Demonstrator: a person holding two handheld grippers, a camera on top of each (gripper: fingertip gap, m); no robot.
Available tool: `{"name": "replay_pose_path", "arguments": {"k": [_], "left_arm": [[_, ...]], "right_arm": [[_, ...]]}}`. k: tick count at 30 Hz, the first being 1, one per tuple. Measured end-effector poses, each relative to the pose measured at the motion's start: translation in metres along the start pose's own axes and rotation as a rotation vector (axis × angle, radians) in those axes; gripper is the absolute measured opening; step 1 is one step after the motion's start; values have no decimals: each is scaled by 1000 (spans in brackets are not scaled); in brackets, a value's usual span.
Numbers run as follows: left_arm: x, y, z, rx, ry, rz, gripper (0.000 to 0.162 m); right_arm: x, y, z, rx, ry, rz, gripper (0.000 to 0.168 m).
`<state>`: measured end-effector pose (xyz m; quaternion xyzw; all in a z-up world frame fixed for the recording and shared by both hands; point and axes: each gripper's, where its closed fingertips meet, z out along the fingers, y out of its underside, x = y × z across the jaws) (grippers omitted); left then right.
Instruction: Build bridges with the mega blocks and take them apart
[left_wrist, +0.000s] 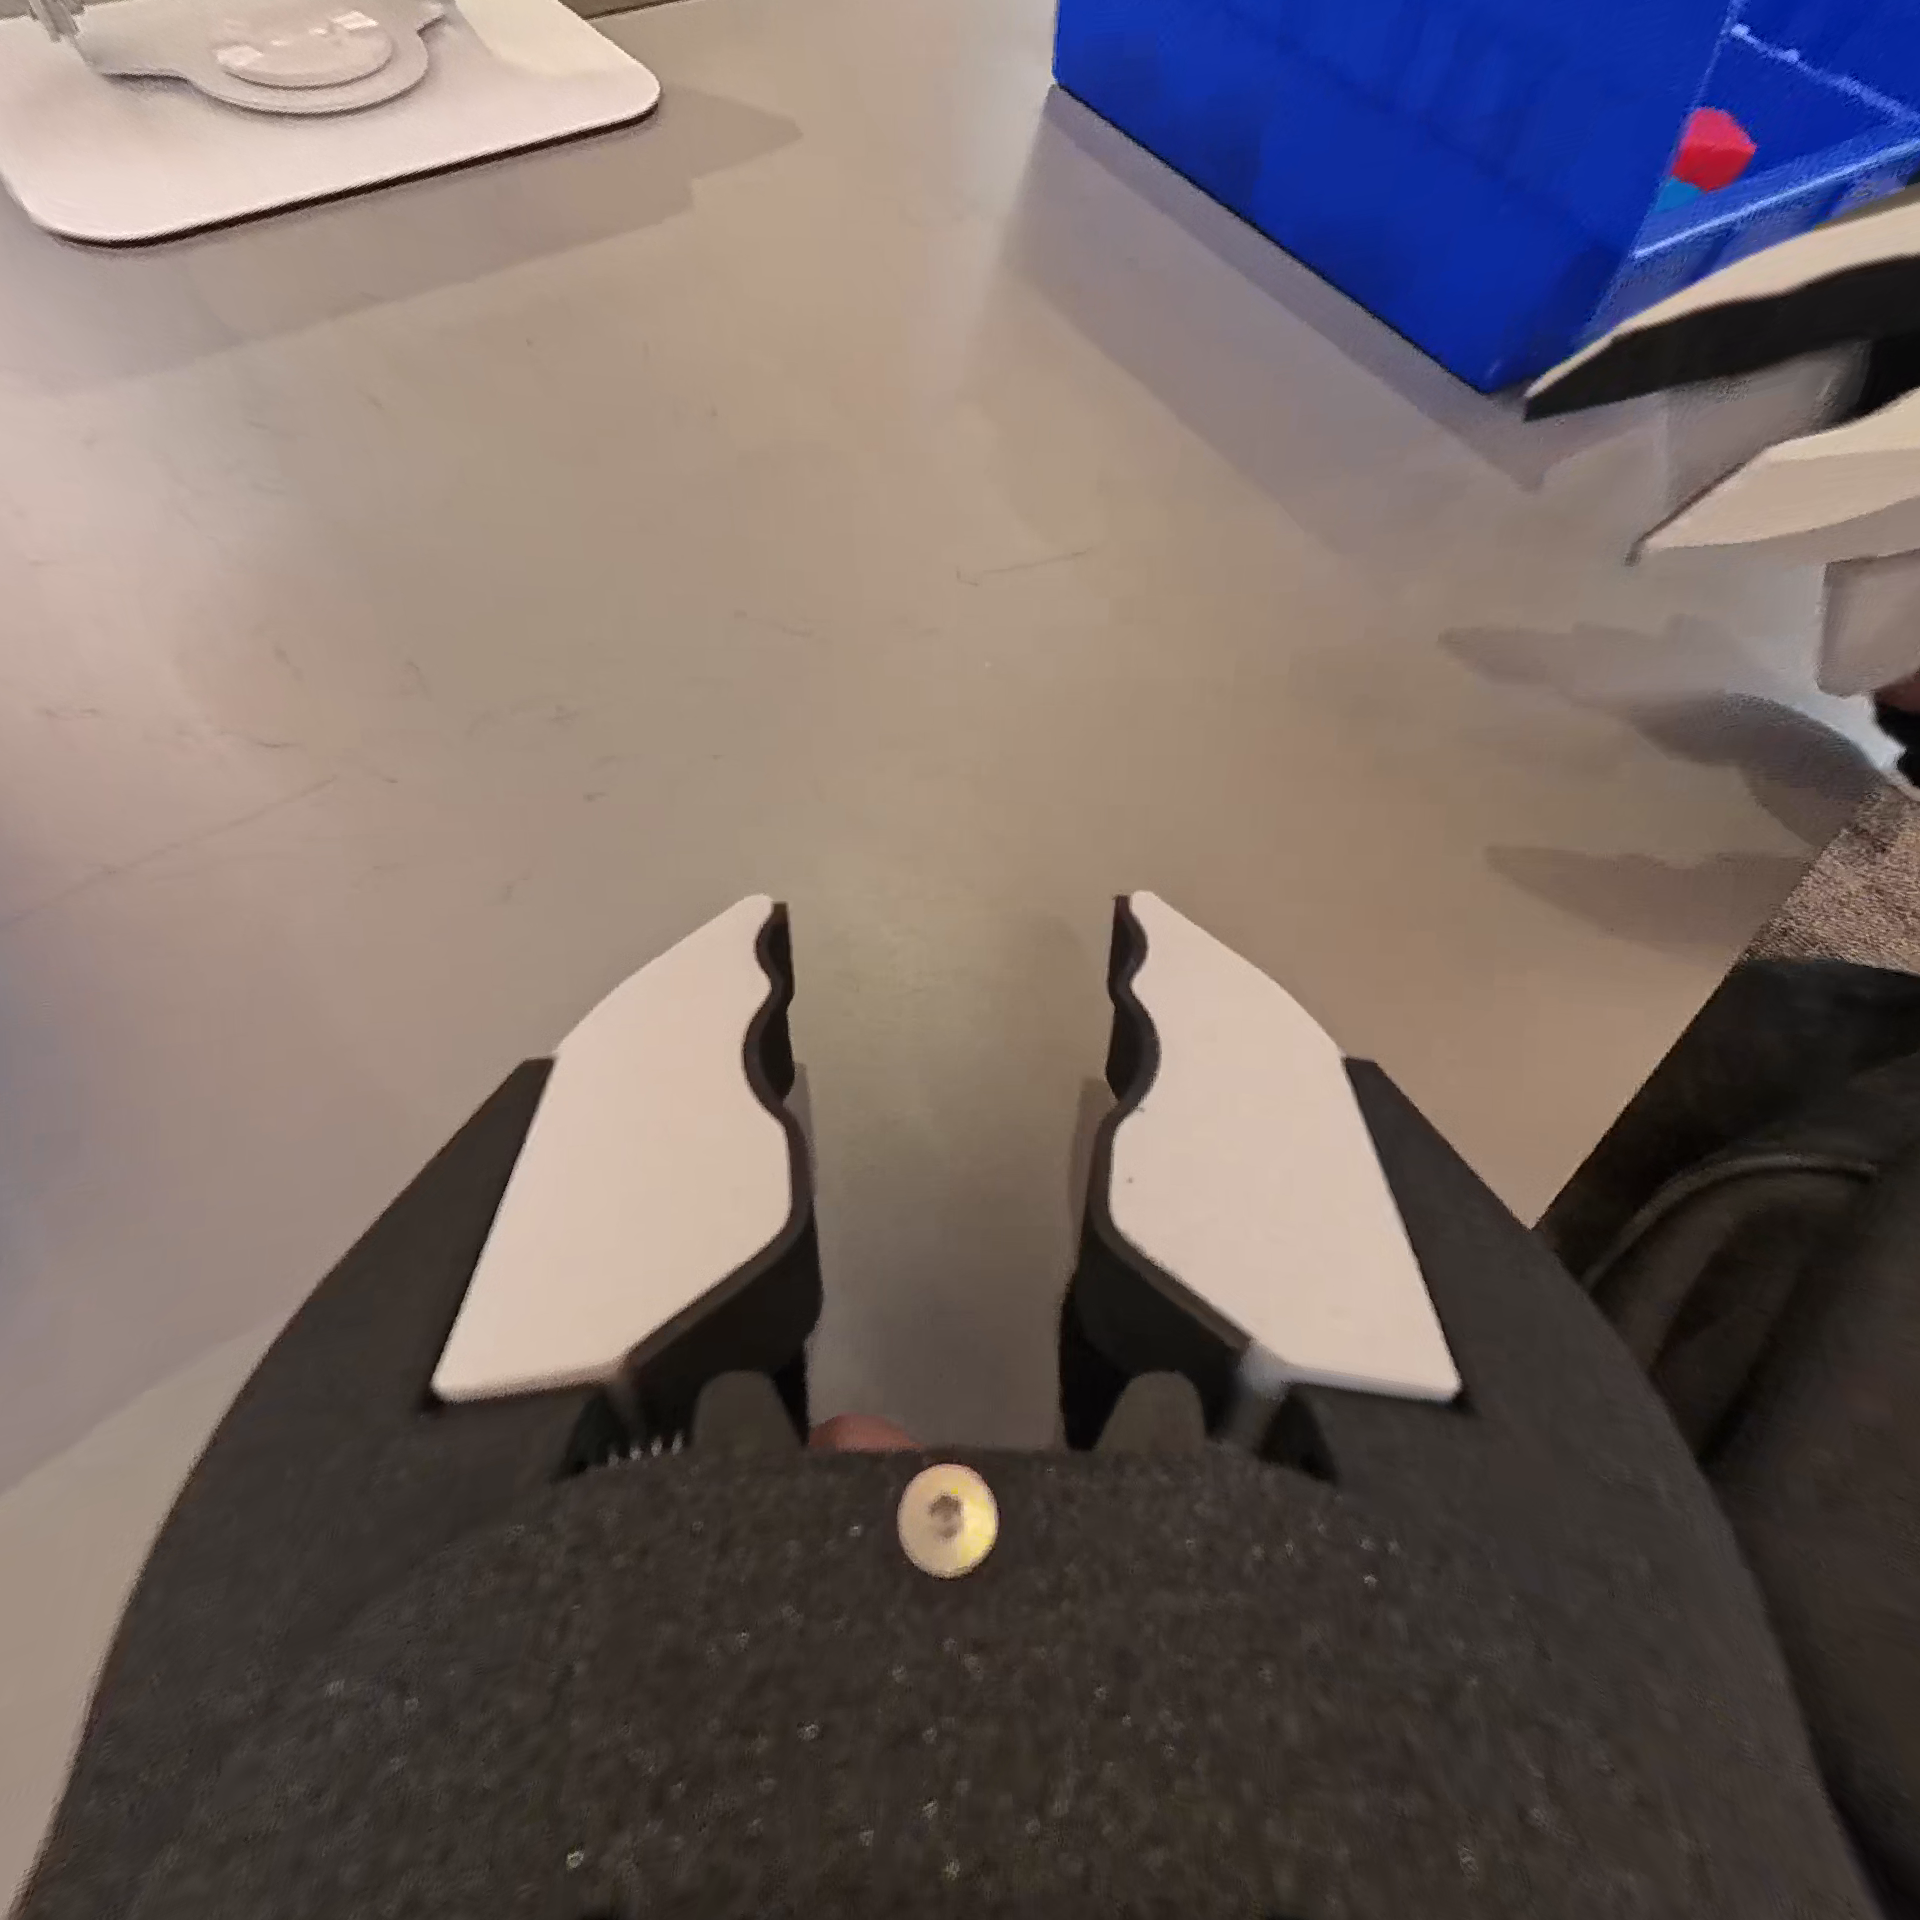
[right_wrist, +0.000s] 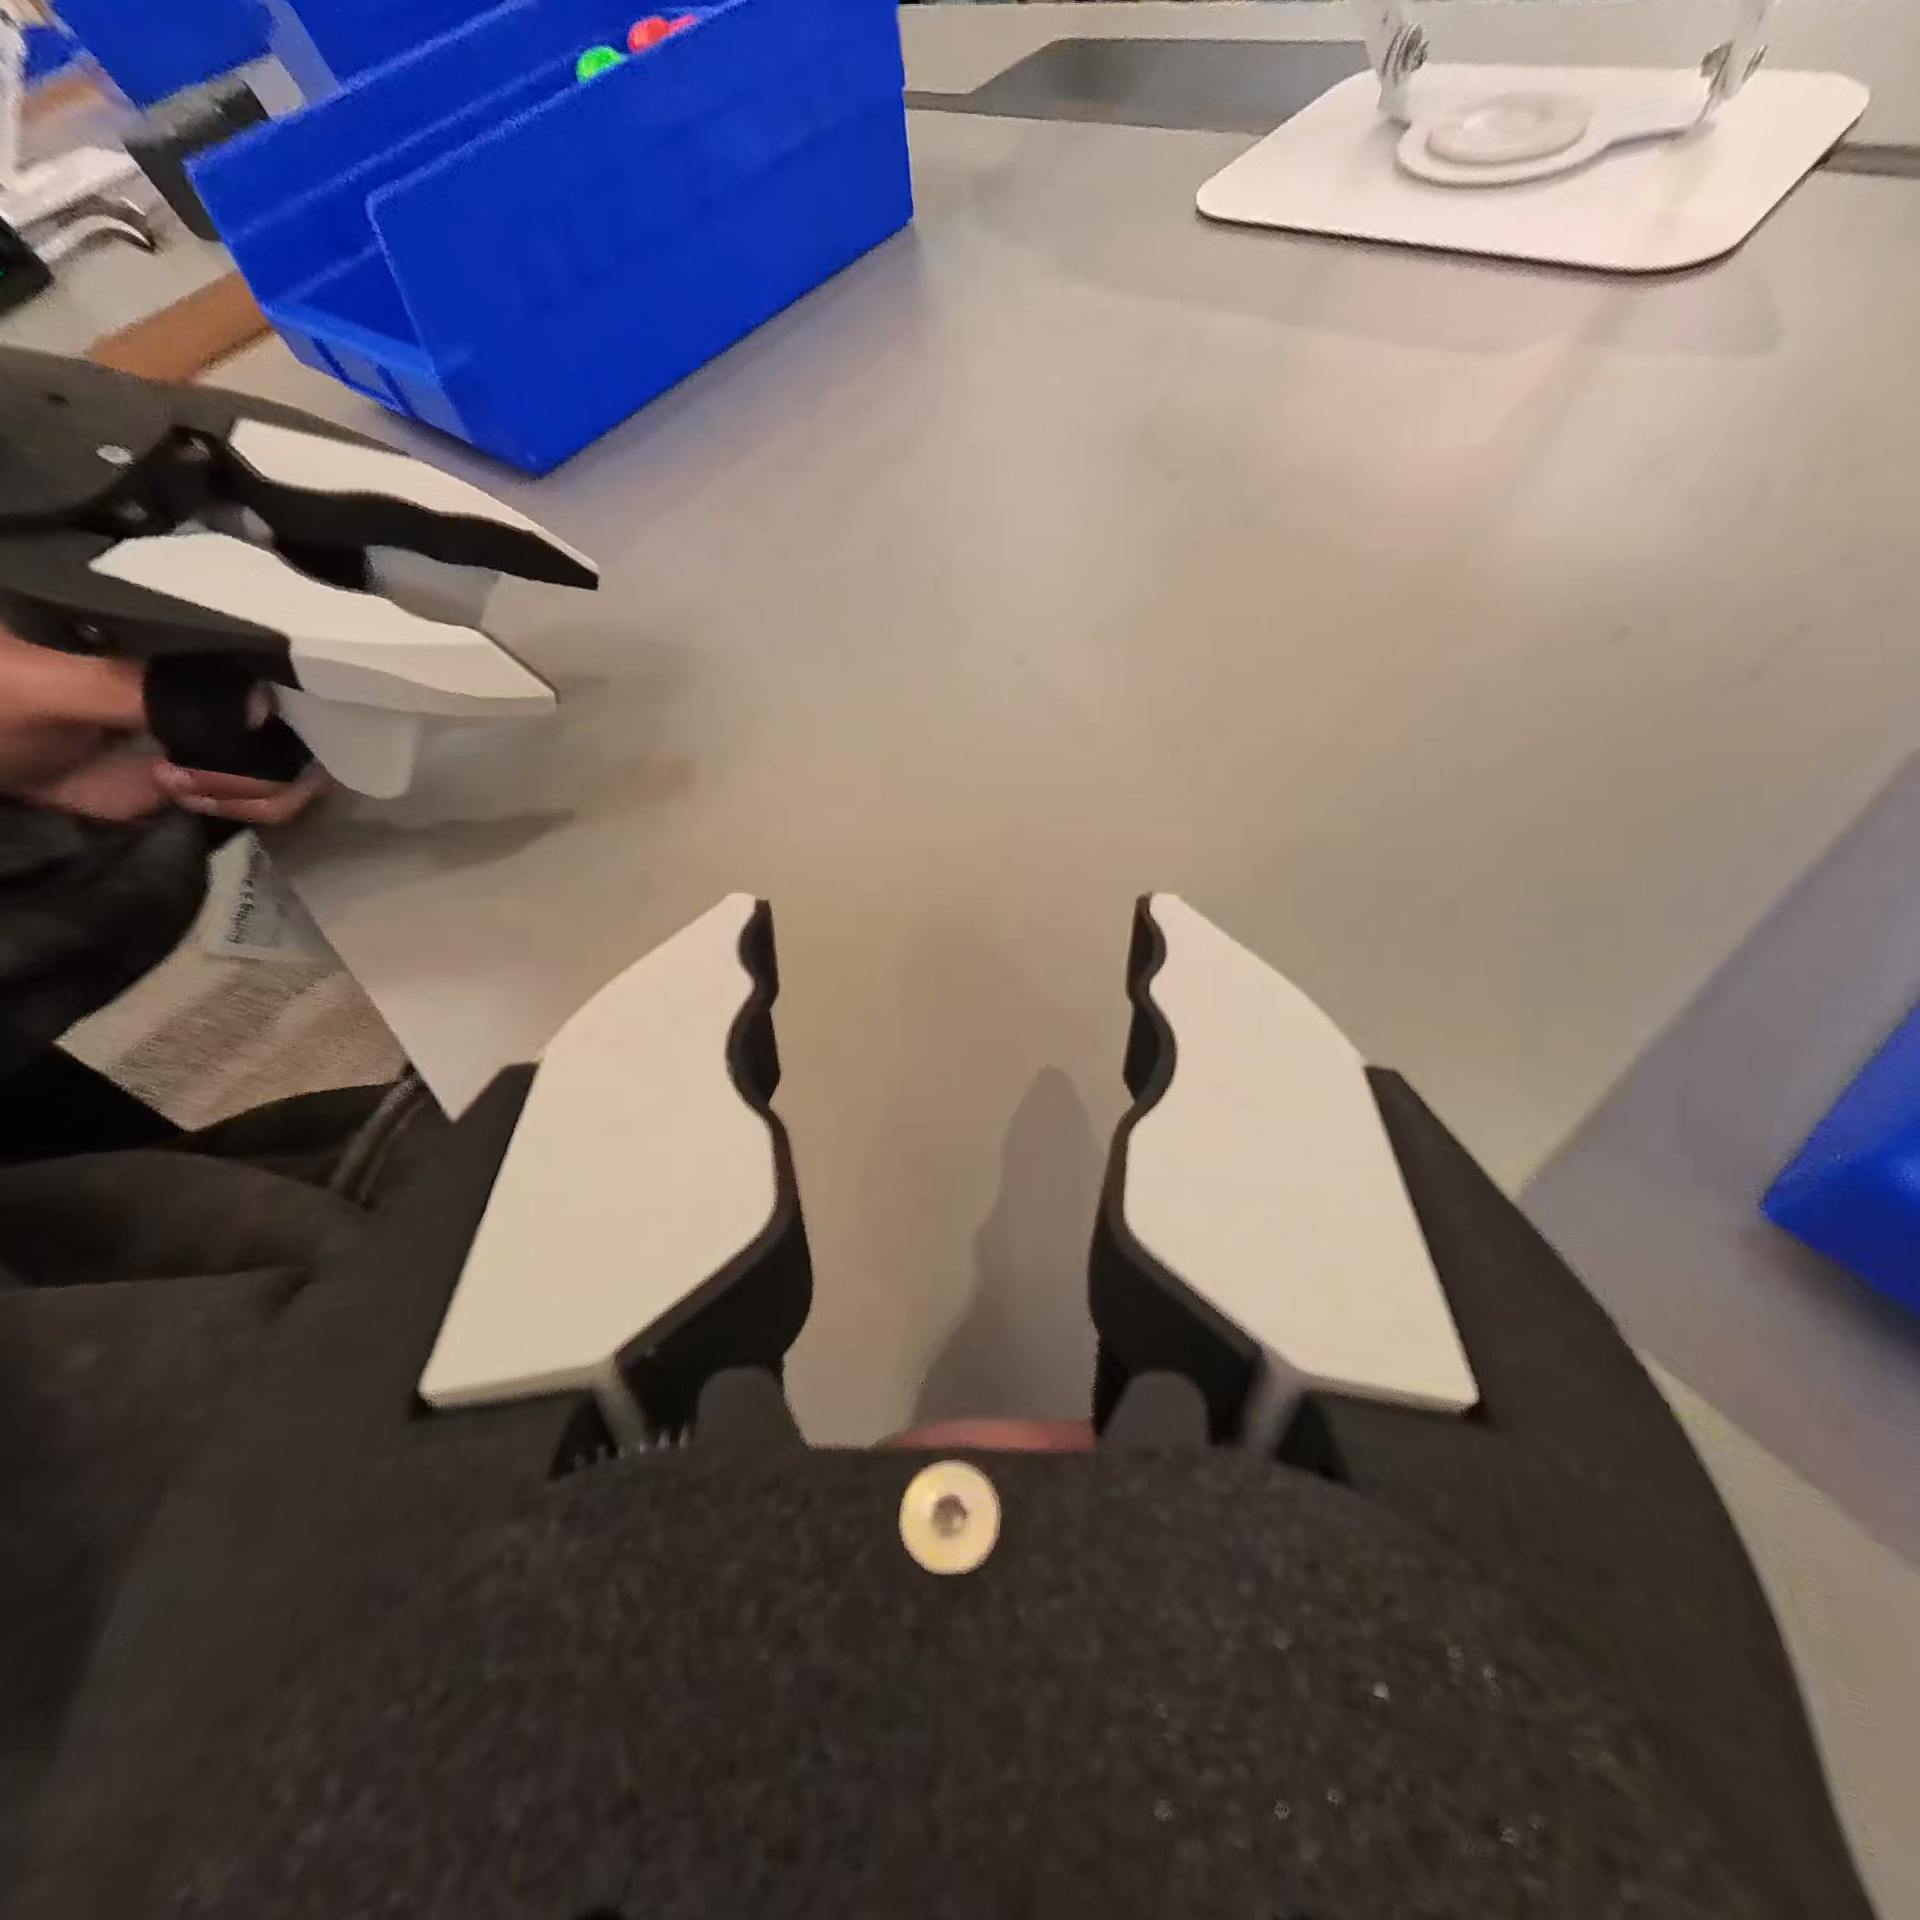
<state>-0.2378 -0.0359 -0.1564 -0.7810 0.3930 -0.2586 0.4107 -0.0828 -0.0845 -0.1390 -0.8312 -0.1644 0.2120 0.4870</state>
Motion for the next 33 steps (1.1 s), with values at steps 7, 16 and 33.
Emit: {"name": "replay_pose_path", "arguments": {"k": [7,16,33], "left_arm": [[-70,-19,-65,-261,25,323,59],[-276,-79,-81,-729,-106,581,52],[-362,-38,-31,-1002,124,775,50]], "right_arm": [[1,0,-8,27,-69,91,60],[5,4,0,-14,-55,54,60],[15,-1,32,-63,-88,122,57]]}}
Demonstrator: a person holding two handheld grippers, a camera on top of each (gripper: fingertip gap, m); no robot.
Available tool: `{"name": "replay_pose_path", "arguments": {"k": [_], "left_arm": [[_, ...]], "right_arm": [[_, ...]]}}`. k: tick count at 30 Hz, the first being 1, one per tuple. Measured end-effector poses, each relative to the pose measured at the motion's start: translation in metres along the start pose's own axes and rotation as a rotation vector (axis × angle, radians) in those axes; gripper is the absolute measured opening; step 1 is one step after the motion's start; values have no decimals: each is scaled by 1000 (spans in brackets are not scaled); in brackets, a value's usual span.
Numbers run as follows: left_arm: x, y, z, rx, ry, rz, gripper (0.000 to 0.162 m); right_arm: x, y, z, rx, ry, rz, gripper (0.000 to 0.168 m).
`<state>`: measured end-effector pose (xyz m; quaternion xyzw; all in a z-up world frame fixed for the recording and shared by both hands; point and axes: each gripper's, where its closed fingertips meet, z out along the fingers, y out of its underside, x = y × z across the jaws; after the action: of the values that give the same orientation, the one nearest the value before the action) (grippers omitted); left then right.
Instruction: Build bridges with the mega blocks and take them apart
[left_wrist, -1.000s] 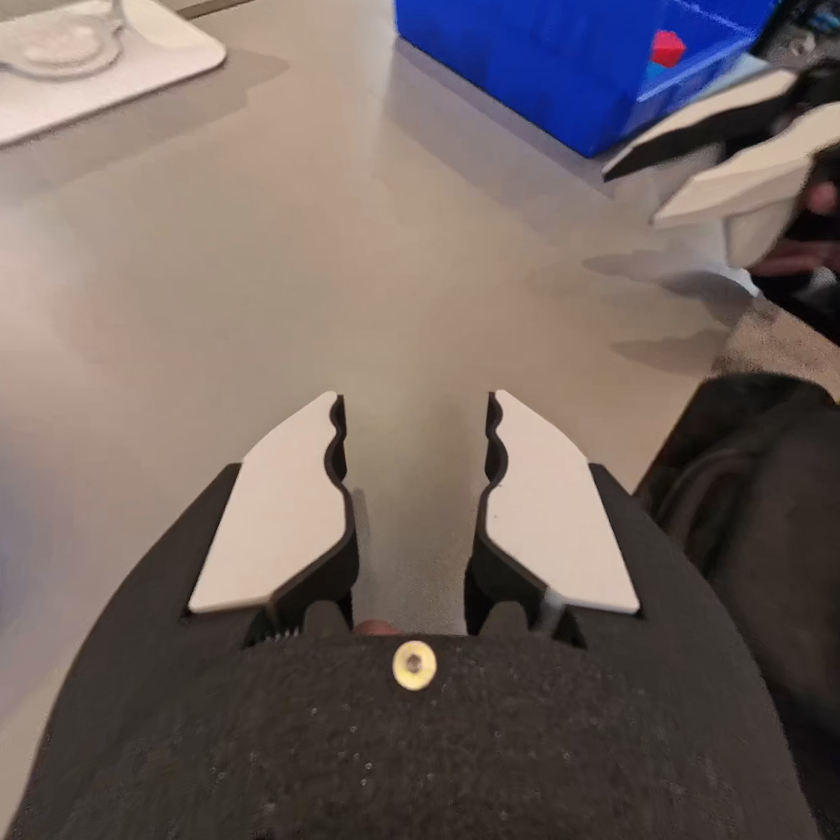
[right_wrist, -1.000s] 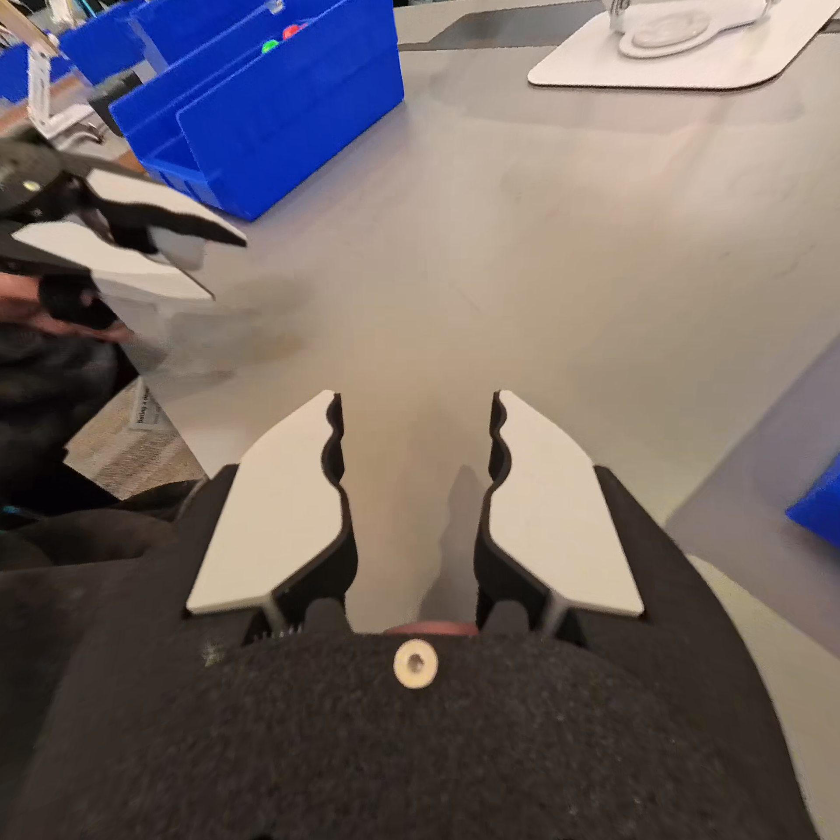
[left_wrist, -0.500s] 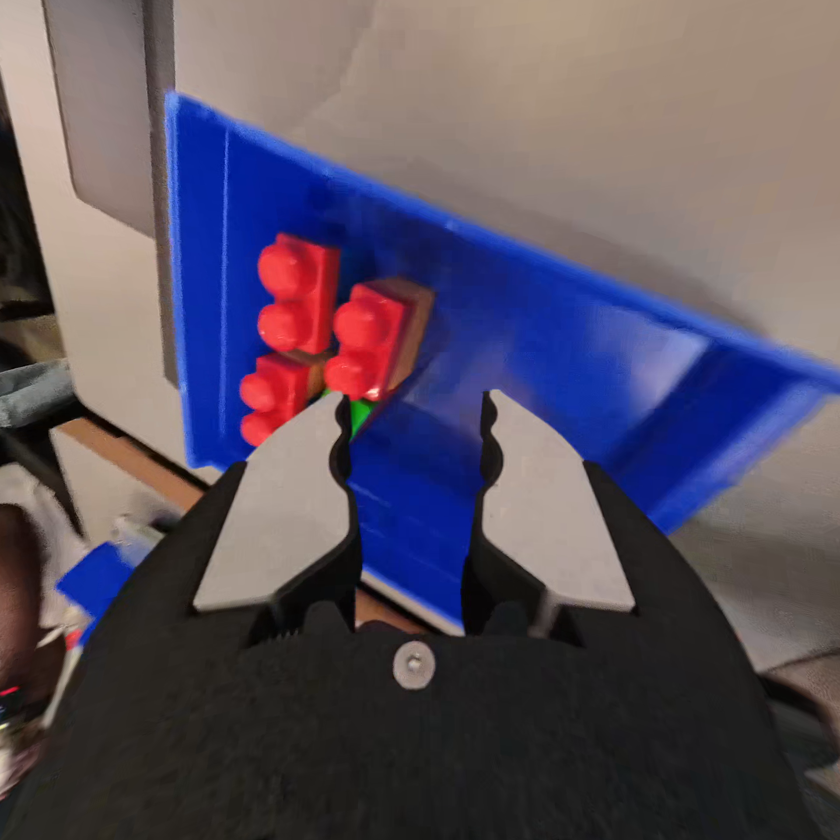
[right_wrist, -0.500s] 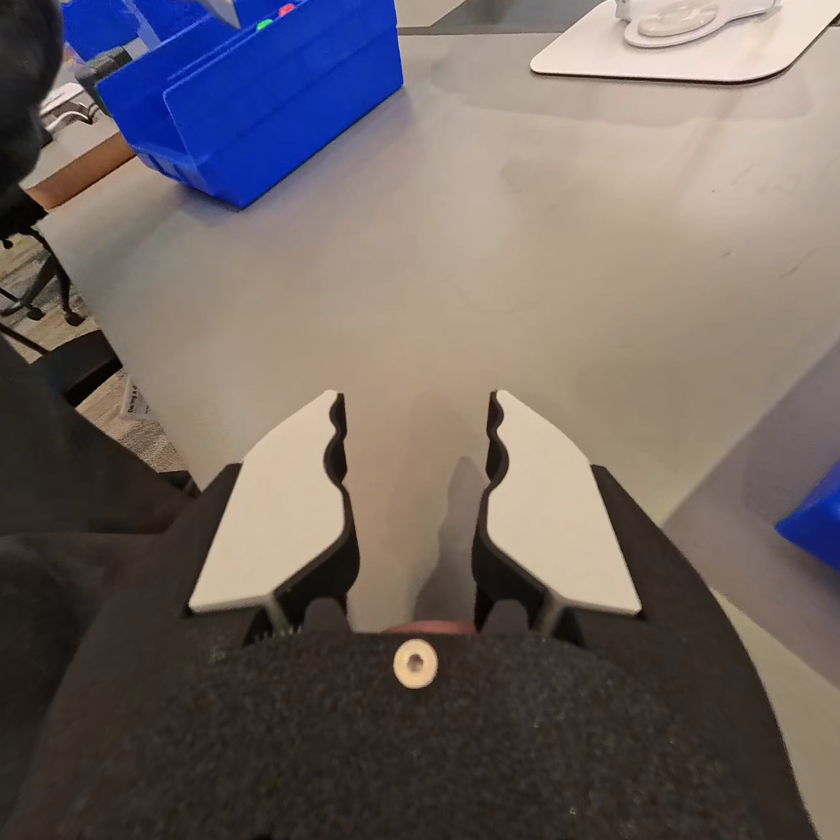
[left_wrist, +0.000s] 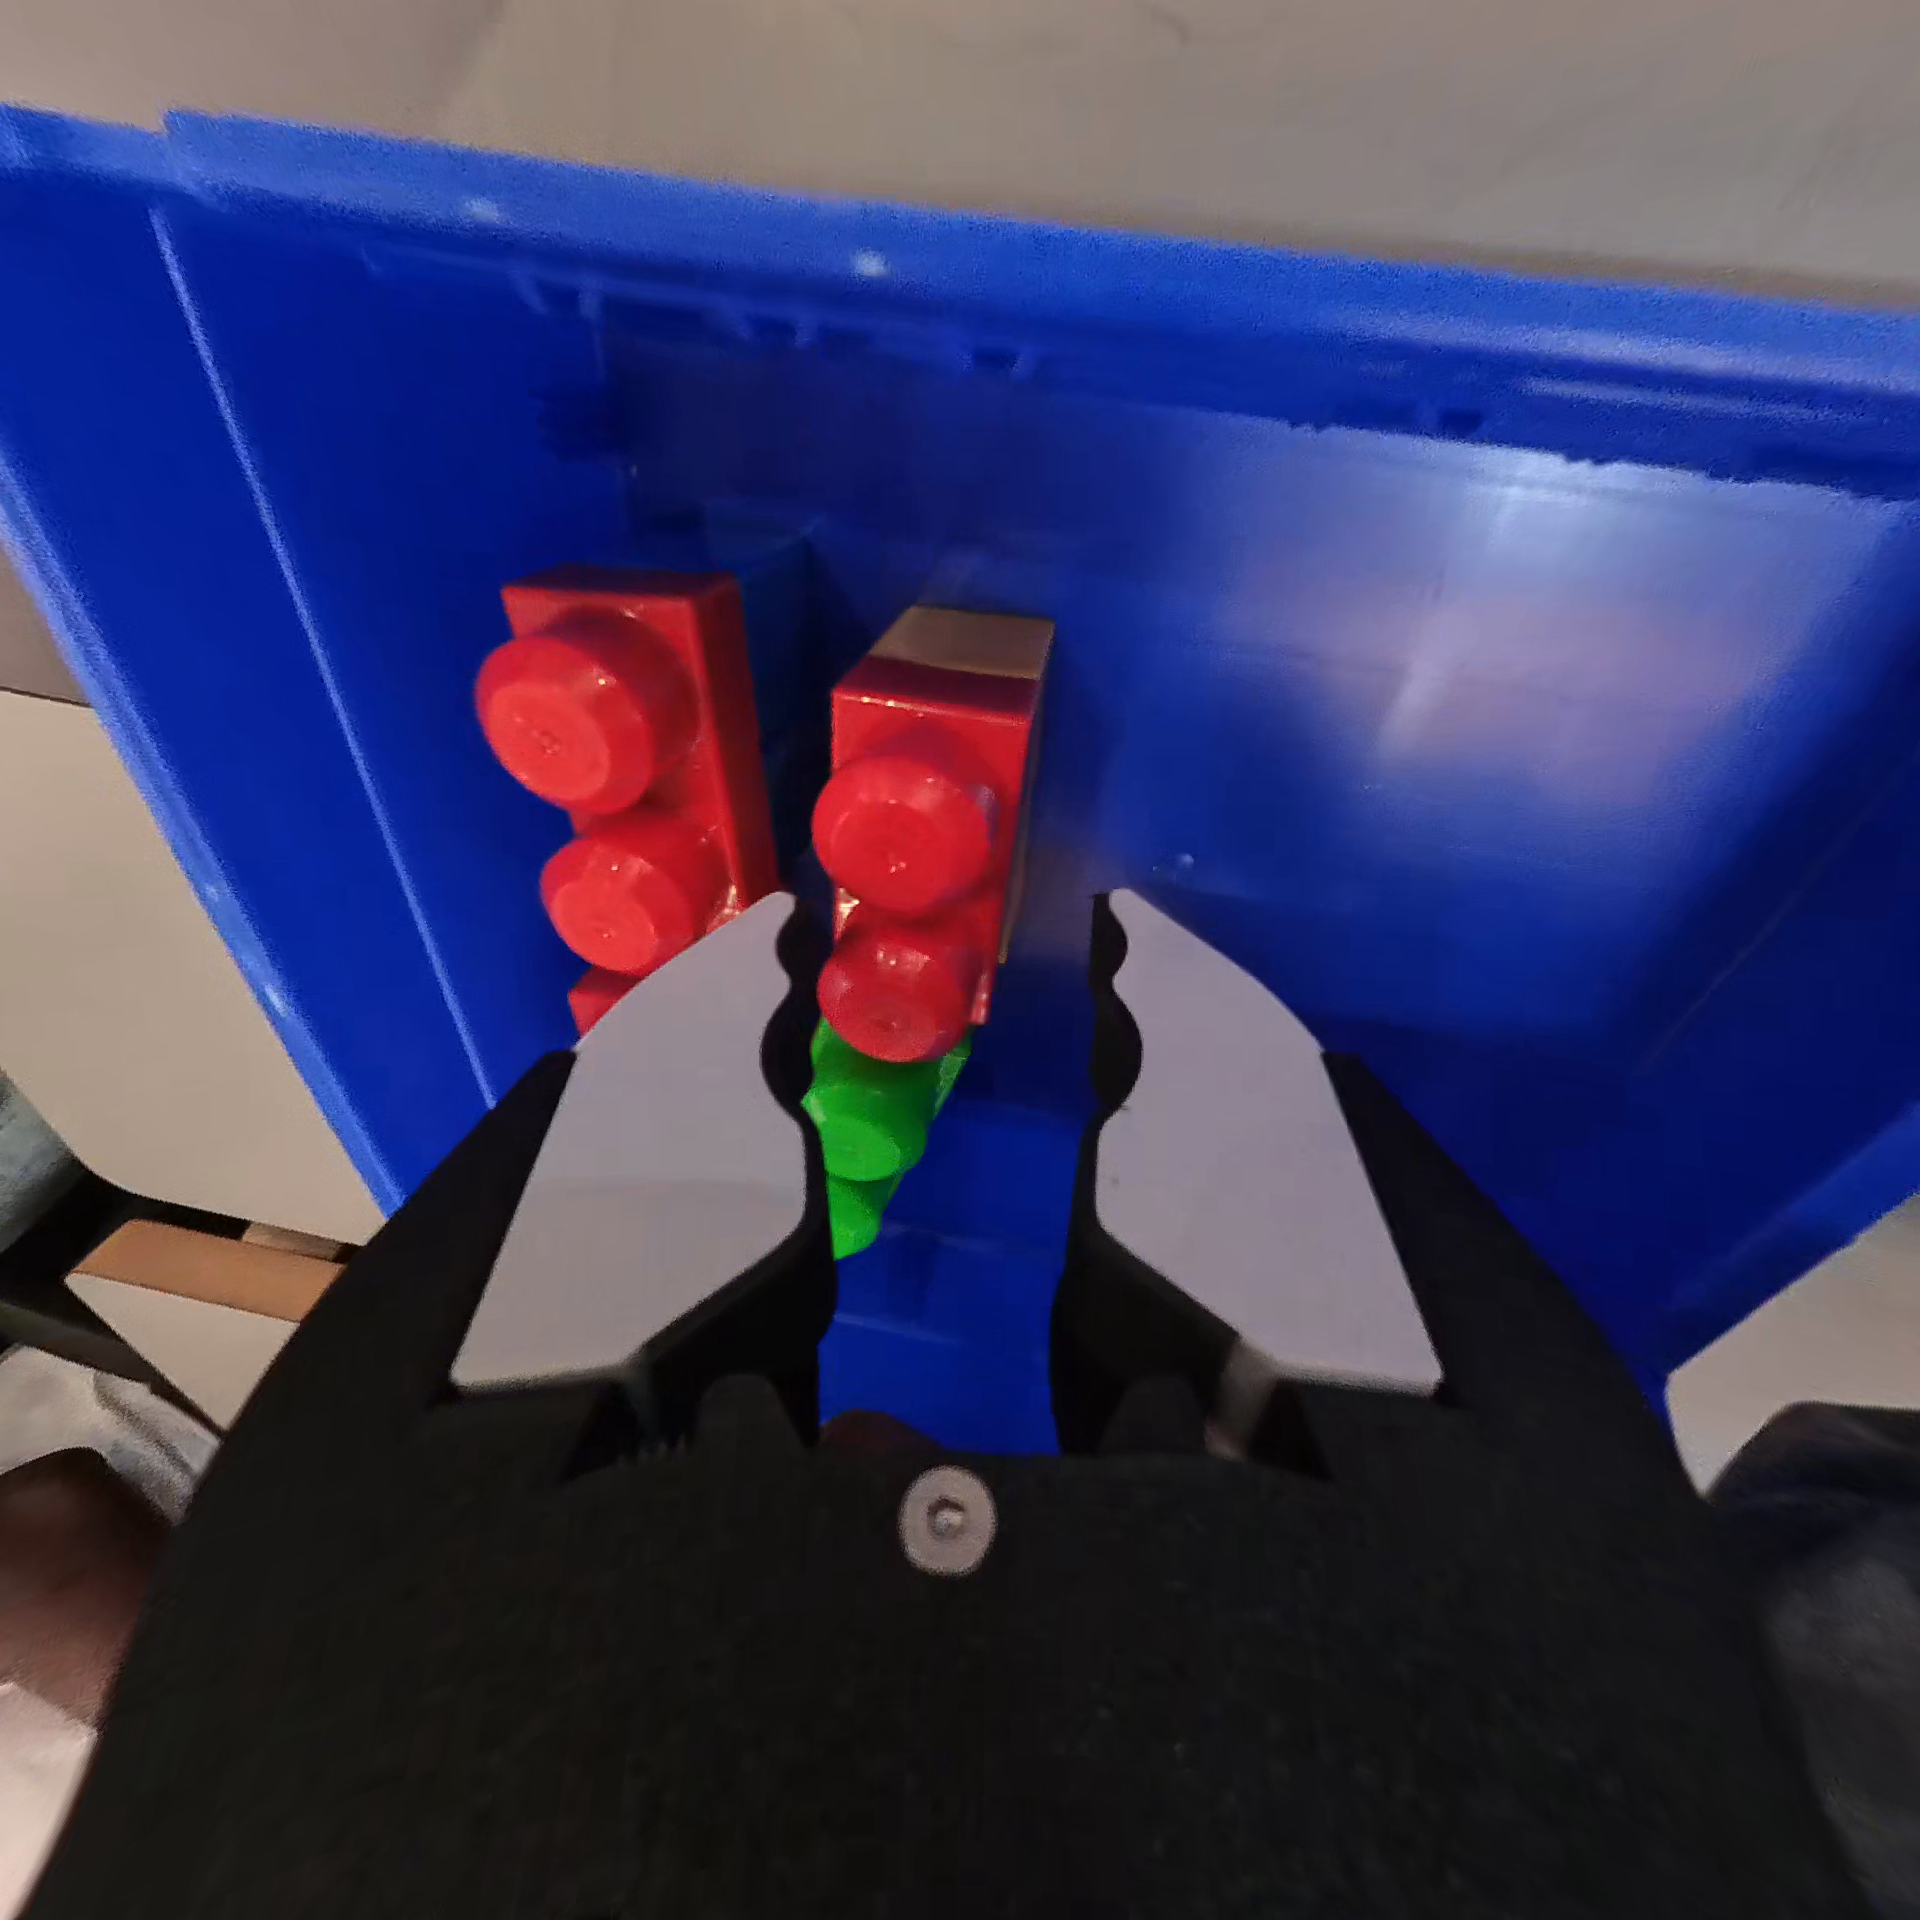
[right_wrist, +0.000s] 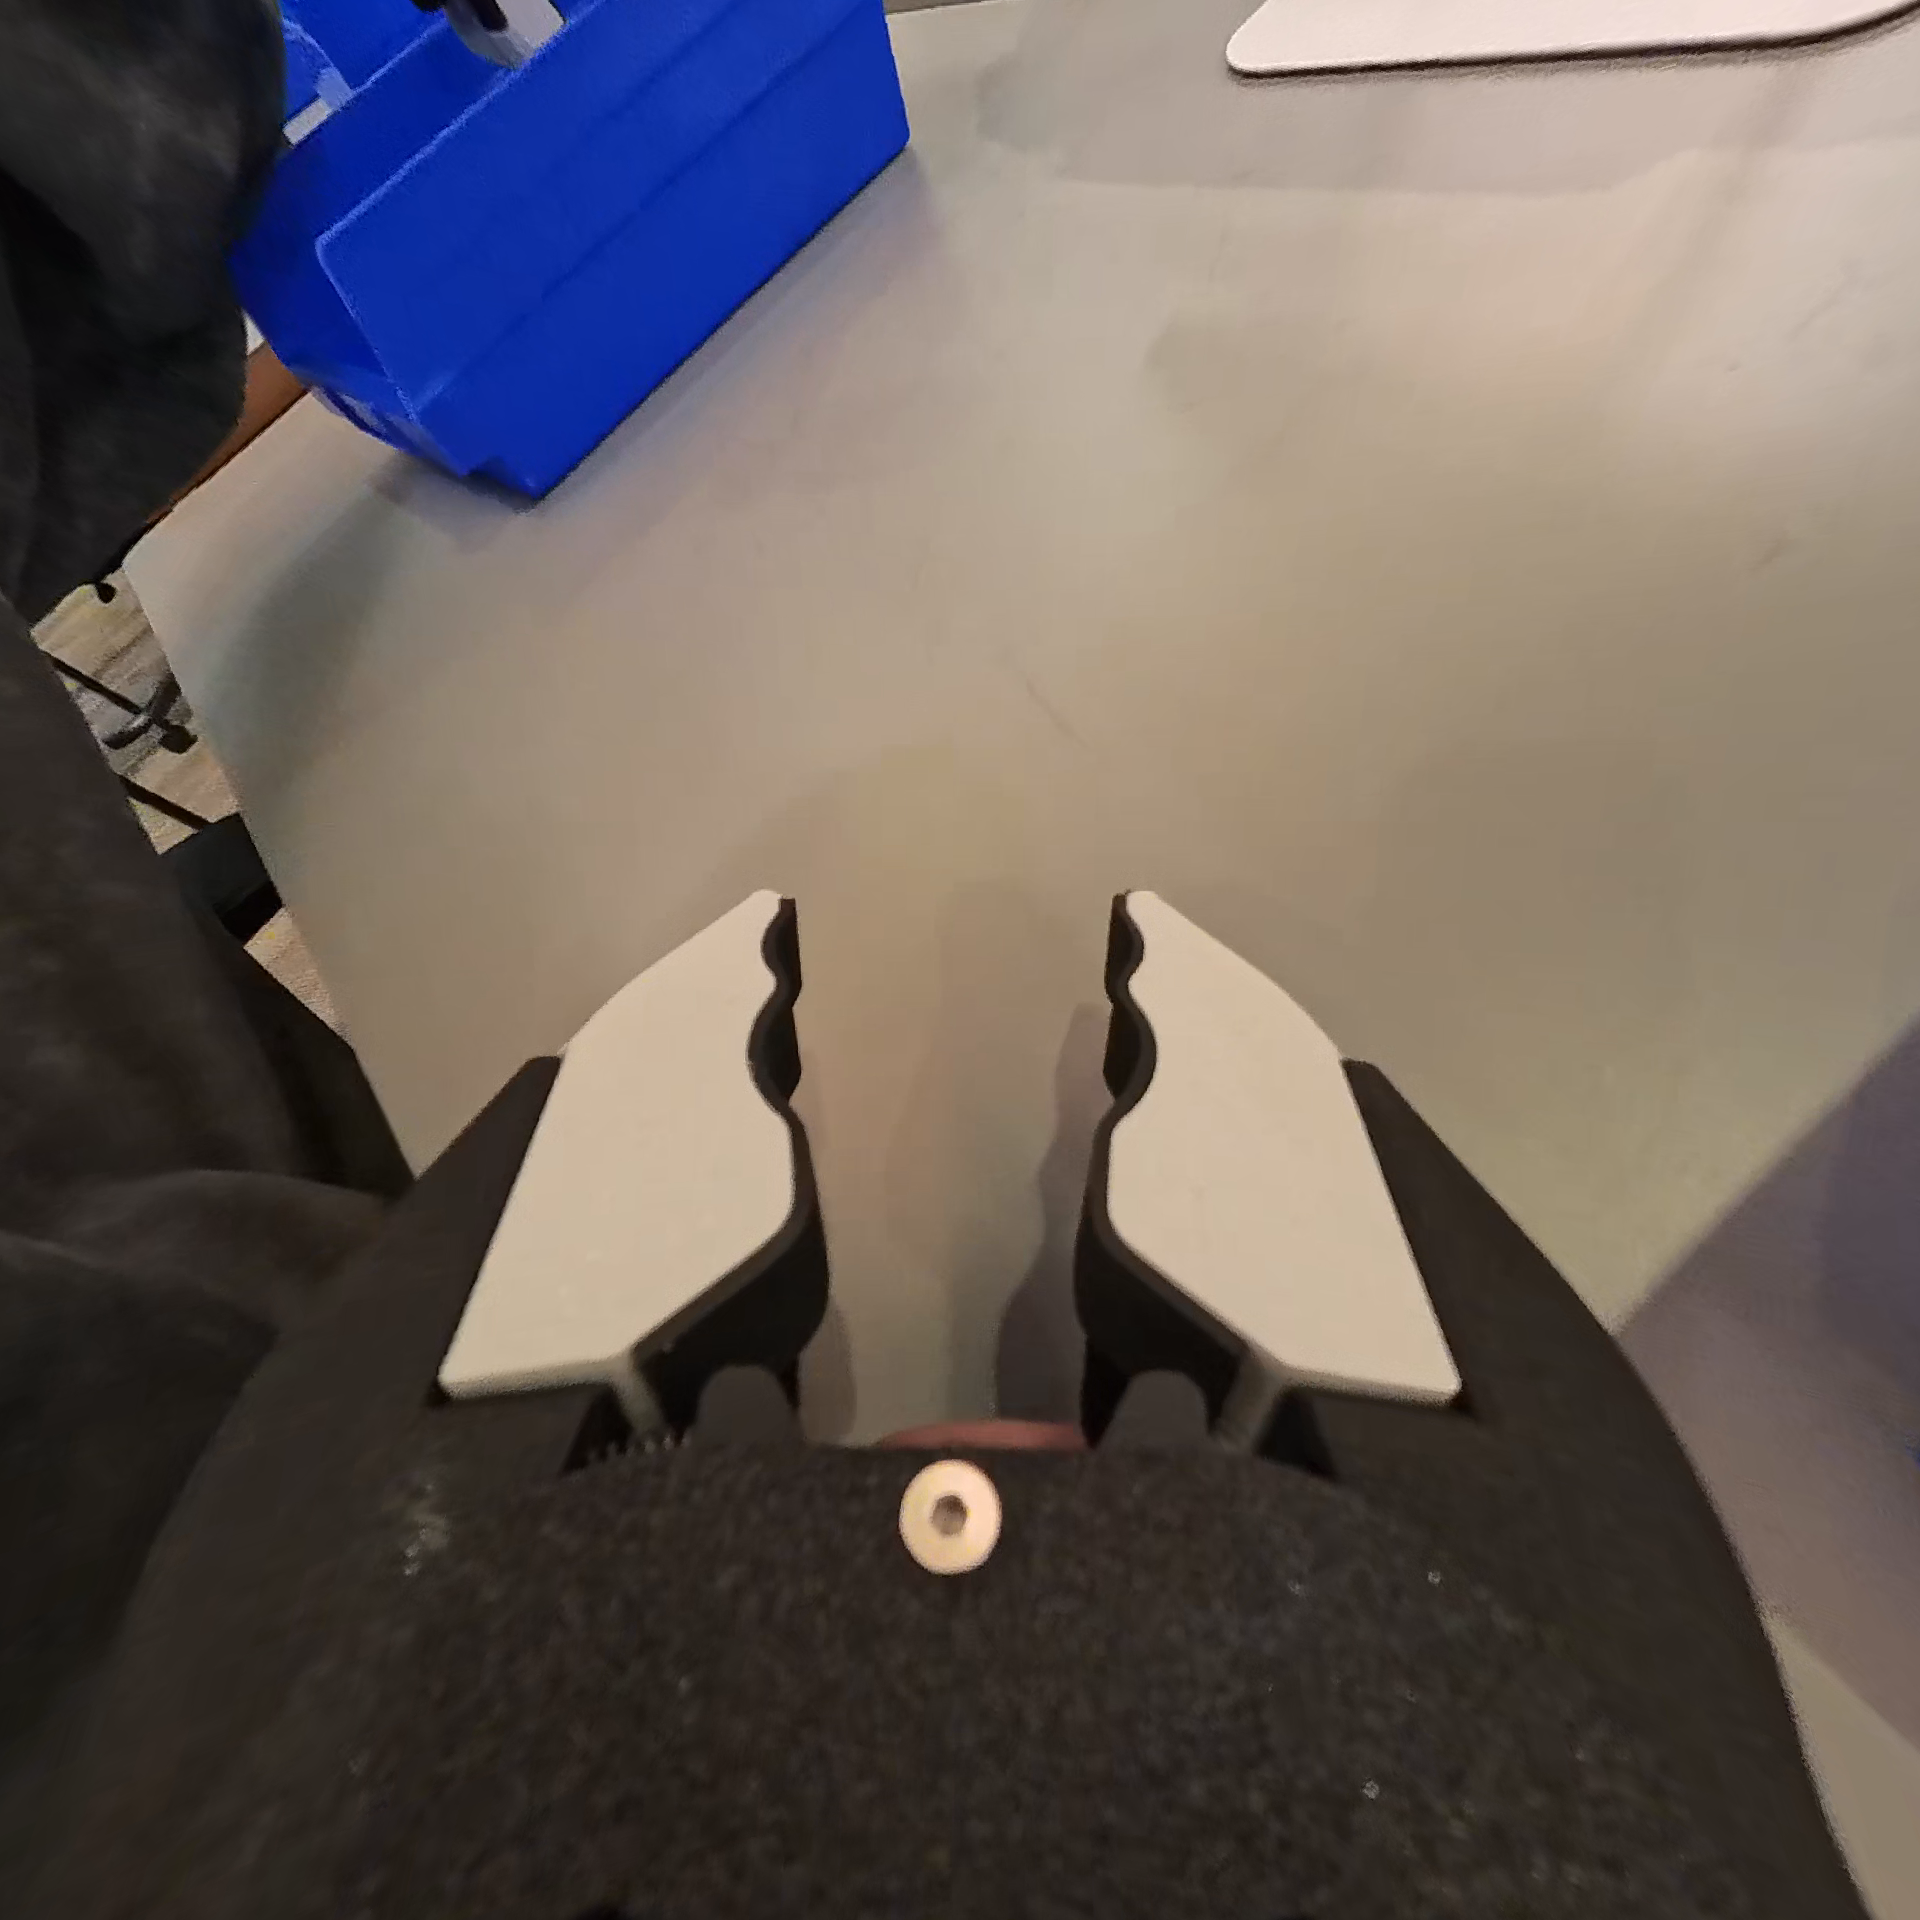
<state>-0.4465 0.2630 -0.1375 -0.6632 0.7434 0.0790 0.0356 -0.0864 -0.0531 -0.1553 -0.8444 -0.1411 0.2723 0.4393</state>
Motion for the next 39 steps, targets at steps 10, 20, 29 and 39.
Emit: {"name": "replay_pose_path", "arguments": {"k": [10,20,29,39], "left_arm": [[2,-4,13,83,157,-45,35],[5,-20,-67,253,-7,-469,35],[107,-144,-157,579,245,-804,34],[197,-274,-137,513,426,-694,34]], "right_arm": [[-2,3,-1,-17,2,-9,56],[-22,-23,10,-31,-25,-193,57],[-51,-84,57,29,146,-635,75],[-57,-107,78,55,162,-652,89]]}}
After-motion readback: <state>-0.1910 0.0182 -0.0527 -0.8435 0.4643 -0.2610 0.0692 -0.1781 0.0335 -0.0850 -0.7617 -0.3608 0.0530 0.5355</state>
